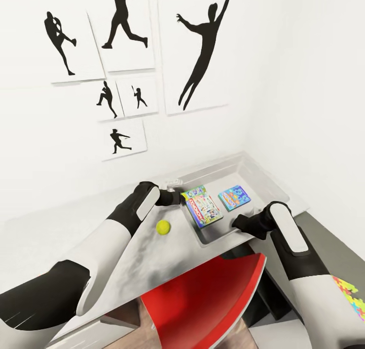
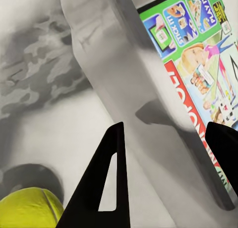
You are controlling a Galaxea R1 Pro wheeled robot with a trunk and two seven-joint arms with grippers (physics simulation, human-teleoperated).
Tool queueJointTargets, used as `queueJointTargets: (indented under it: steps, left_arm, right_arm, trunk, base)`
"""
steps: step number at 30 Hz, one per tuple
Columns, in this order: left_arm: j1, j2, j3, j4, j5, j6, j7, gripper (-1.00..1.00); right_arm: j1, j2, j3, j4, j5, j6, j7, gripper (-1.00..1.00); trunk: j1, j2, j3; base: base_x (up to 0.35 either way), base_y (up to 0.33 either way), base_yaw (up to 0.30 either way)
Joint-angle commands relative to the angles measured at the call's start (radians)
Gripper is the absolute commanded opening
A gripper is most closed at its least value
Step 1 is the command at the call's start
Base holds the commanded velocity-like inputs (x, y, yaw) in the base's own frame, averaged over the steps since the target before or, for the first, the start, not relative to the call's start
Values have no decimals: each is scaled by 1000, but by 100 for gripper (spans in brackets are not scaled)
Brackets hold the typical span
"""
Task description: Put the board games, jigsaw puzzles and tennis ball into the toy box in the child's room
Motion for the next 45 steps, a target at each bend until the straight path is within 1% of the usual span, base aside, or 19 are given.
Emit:
queueJointTargets:
  steps: [1,18,37,45]
  left_arm:
    - [0,0,-2,1,28,4,9,-100]
    - [0,0,-2,1,28,3,9,-100]
    - [0,0,-3,-1,28,5,9,-100]
    - [0,0,-3,-1,28,5,9,-100]
  right_arm:
    - [-2,0,3,-13,-34,0,-9,-100]
    - [-2,0,3,-13,-34,3,-9,-100]
    - [-7,0,2,-13,-34,4,-9,-100]
    - [-7,0,1,-12,-36,4,-9,-100]
  trunk:
    - [1,-2,-2]
    - [1,-2,-3]
    - [1,-2,-27]
    - [1,-2,-29]
  base:
    - [0,-2,0]
    - [0,0,5]
    - [0,0,138]
    - [0,0,31]
